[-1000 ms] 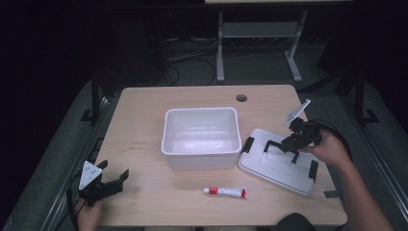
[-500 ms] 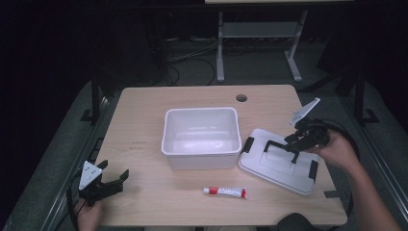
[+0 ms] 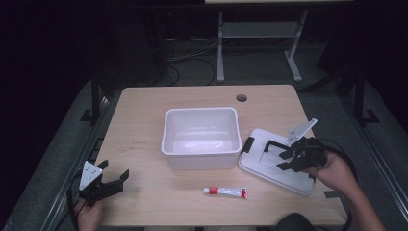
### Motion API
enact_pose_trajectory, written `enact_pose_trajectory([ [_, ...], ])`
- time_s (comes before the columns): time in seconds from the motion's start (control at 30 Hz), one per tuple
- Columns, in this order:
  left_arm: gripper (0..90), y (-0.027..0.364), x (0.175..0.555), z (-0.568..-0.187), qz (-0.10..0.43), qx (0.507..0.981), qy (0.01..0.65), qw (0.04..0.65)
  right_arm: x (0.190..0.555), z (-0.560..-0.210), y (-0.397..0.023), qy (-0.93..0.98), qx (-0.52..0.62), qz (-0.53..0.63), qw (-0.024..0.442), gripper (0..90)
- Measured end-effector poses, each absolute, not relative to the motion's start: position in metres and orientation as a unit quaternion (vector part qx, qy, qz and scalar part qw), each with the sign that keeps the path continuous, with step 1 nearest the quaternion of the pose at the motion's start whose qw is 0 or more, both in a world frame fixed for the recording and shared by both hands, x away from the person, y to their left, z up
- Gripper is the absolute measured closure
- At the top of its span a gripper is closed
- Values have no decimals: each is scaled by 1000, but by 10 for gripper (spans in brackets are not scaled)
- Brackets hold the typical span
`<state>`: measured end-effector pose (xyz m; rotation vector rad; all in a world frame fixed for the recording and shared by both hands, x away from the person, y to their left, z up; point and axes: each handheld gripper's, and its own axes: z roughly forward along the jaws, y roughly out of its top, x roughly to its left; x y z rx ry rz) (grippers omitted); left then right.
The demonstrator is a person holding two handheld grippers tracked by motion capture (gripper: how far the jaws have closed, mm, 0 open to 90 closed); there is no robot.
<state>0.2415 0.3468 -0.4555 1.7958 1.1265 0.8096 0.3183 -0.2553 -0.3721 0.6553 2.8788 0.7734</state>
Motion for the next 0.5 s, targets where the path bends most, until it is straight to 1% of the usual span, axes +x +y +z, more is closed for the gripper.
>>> enact_pose_trajectory([
  [0.1, 134, 346, 241, -455, 324, 717, 450, 423, 313, -376, -251, 942, 210, 260, 37, 544],
  [0.3, 134, 346, 241, -455, 324, 717, 450, 423, 303, -385, -230, 947, 189, 261, 21, 525],
  [0.4, 134, 347, 241, -455, 324, 717, 450, 422, 299, -387, -209, 953, 162, 257, 13, 509],
  [0.5, 134, 347, 241, -455, 323, 717, 450, 423, 299, -388, -199, 955, 151, 257, 6, 508],
])
